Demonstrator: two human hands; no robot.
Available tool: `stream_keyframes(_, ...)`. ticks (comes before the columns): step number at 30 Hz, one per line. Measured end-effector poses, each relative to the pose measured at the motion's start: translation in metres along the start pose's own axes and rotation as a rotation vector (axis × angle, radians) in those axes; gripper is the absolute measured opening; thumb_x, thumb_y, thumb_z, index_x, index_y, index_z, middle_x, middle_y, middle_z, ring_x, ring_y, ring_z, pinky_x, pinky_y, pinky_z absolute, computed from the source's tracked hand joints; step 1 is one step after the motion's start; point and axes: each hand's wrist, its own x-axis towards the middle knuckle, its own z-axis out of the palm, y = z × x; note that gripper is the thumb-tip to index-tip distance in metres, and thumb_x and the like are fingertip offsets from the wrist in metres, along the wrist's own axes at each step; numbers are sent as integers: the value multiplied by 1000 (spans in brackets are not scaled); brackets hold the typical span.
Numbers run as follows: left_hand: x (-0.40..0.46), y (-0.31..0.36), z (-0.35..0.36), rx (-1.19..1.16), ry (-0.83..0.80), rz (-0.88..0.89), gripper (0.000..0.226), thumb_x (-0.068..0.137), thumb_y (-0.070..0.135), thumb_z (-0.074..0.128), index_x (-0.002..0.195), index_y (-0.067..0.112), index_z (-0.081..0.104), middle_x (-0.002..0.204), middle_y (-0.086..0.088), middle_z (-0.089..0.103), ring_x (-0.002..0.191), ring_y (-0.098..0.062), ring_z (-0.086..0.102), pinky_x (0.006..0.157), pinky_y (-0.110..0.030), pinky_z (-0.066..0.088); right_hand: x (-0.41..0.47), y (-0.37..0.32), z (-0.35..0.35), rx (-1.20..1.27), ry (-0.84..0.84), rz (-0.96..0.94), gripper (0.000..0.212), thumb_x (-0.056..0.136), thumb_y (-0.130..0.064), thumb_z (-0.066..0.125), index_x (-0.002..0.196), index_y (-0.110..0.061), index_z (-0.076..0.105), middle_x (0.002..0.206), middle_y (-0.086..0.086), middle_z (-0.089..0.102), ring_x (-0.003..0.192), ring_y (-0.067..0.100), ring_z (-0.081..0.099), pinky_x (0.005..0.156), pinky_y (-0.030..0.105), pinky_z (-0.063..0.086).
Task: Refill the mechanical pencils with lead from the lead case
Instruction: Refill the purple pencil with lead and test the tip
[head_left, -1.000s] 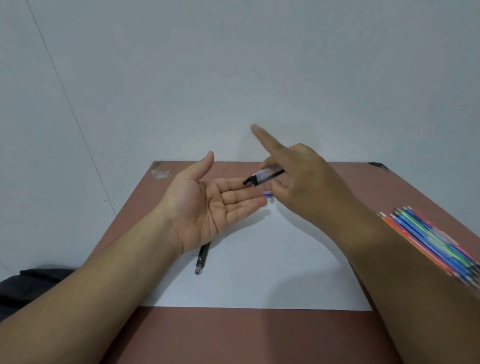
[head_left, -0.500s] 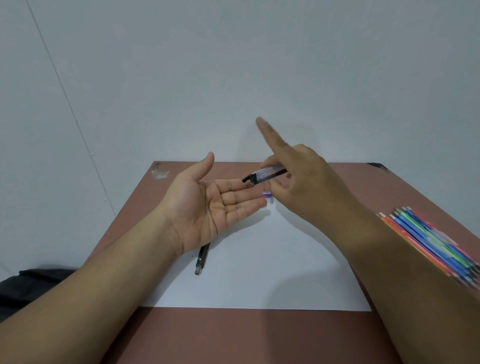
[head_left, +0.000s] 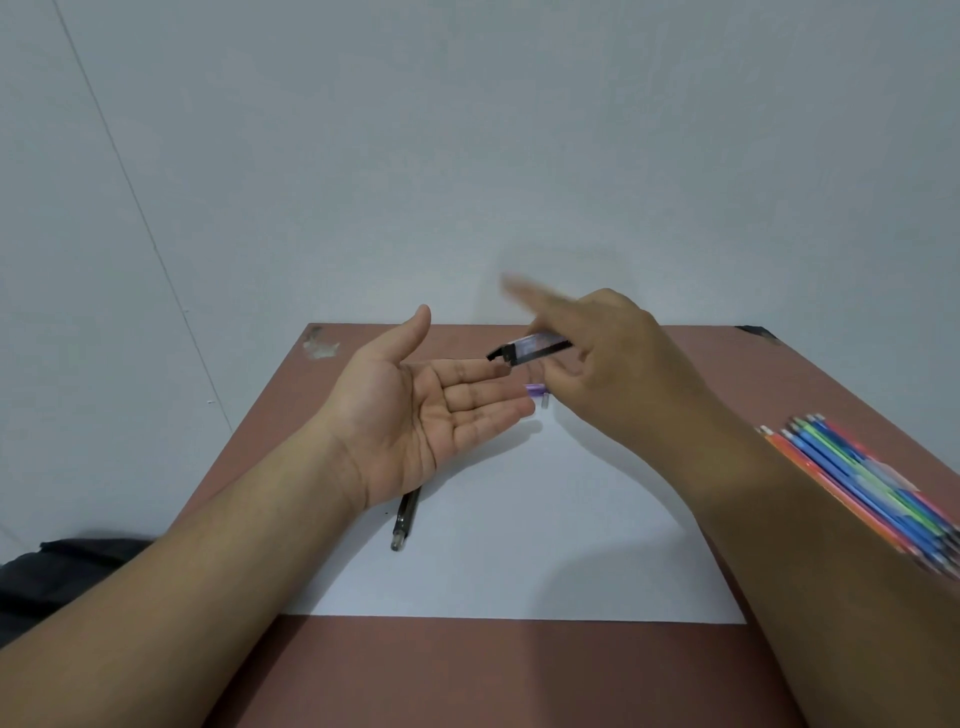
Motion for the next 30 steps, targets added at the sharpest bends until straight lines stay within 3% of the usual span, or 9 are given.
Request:
stream_keyframes(1, 0, 0, 0, 10, 0, 4, 82, 98, 58, 43, 132, -17, 49, 128, -38, 58, 120, -49, 60, 104, -49, 46, 0, 2, 1, -28, 11, -51, 58, 88, -8, 67, 133, -44, 62, 97, -9, 72, 94, 16, 56, 77, 38, 56)
stream_keyframes(3, 1, -1, 0, 32, -1, 23, 76, 100, 55, 41, 130, -15, 52, 128, -36, 60, 121, -47, 60, 109, -46, 45, 0, 7, 4, -50, 42, -79, 41, 85, -6, 73, 119, -28, 75, 95, -12, 75, 94, 20, 57, 78, 41, 56)
stream_keyframes(8, 11, -11, 0, 483, 319, 362, 24, 103, 17, 53, 114, 1, 68, 119, -25, 68, 105, -28, 70, 98, -41, 56, -3, 4, 4, -20, 72, -14, 57, 86, -6, 66, 134, -37, 64, 94, -13, 73, 96, 8, 48, 75, 38, 56)
stream_keyframes(11, 11, -15, 0, 805, 425, 487, 7, 87, 23, 70, 89, 23, 76, 98, -17, 73, 87, -23, 69, 100, -54, 53, -3, 4, 4, -17, 63, 3, 60, 86, -7, 65, 136, -40, 61, 93, -12, 72, 96, 10, 49, 73, 41, 56)
stream_keyframes(14, 11, -16, -1, 943, 469, 499, 9, 75, 36, 69, 79, 31, 74, 88, -11, 73, 77, -21, 64, 95, -59, 53, -3, 3, 4, -16, 45, 12, 59, 88, -8, 64, 136, -41, 61, 94, -12, 72, 97, 10, 49, 74, 42, 56)
stream_keyframes(19, 12, -16, 0, 1000, 482, 492, 10, 83, 31, 78, 74, 26, 75, 77, -7, 72, 68, -15, 57, 71, -37, 49, -4, 1, 2, -29, 47, 2, 58, 88, -7, 64, 136, -40, 62, 93, -12, 72, 97, 11, 49, 74, 41, 55)
stream_keyframes(21, 13, -16, -1, 1006, 474, 488, 11, 84, 30, 78, 75, 26, 76, 80, -10, 73, 70, -16, 58, 74, -37, 50, -4, 1, 3, -25, 47, 0, 58, 87, -6, 63, 136, -39, 62, 91, -13, 72, 95, 10, 48, 74, 40, 55)
stream_keyframes(25, 12, -17, 1, 982, 469, 474, 14, 85, 32, 78, 77, 21, 76, 90, -16, 72, 74, -19, 60, 91, -54, 53, -4, -1, 4, -11, 38, 6, 59, 87, -6, 62, 135, -40, 62, 91, -13, 71, 93, 7, 43, 74, 40, 55)
stream_keyframes(30, 12, -16, 0, 942, 465, 461, 14, 84, 33, 79, 75, 21, 77, 75, -7, 68, 71, -19, 55, 75, -36, 45, -5, -1, 4, -11, 31, 6, 58, 87, -5, 62, 135, -38, 63, 89, -13, 70, 92, 5, 41, 73, 38, 54)
